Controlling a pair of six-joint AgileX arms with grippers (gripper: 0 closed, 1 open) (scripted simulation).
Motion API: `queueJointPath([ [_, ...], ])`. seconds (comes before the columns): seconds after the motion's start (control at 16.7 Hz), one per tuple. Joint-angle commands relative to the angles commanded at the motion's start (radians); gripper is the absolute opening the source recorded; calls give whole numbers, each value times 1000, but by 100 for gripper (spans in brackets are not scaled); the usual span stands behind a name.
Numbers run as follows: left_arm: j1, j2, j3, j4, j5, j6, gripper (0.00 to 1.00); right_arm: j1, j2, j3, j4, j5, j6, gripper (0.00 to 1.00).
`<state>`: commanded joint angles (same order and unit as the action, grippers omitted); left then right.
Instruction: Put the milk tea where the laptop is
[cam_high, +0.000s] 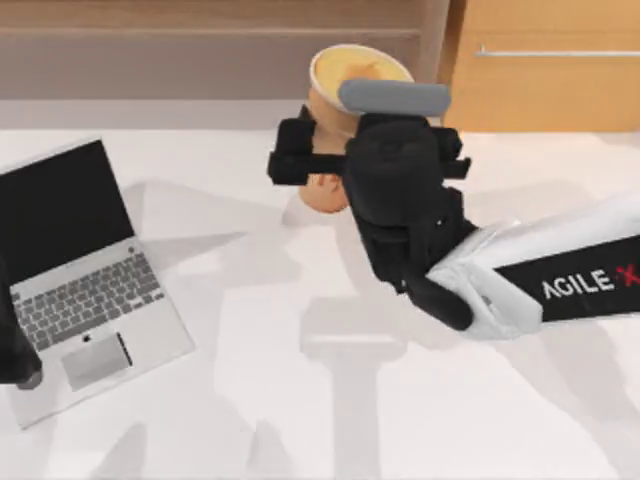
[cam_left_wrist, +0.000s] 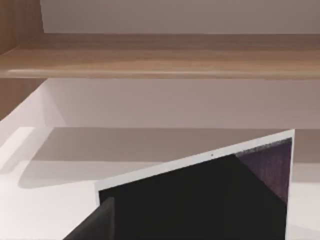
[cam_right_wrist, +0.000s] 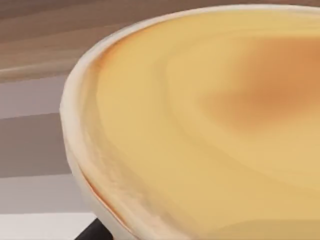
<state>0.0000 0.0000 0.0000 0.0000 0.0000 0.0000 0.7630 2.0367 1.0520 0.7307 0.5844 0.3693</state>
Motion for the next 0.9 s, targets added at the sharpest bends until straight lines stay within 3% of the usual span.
queueJointPath([
  [0.48,0,0,0,0,0,0,100,387,149,327,-453,509,172,0],
  [0.66,0,0,0,0,0,0,100,460,180,386,-553,611,209,0],
  [0.9,0,0,0,0,0,0,100,479,187,400,-580,637,219,0],
])
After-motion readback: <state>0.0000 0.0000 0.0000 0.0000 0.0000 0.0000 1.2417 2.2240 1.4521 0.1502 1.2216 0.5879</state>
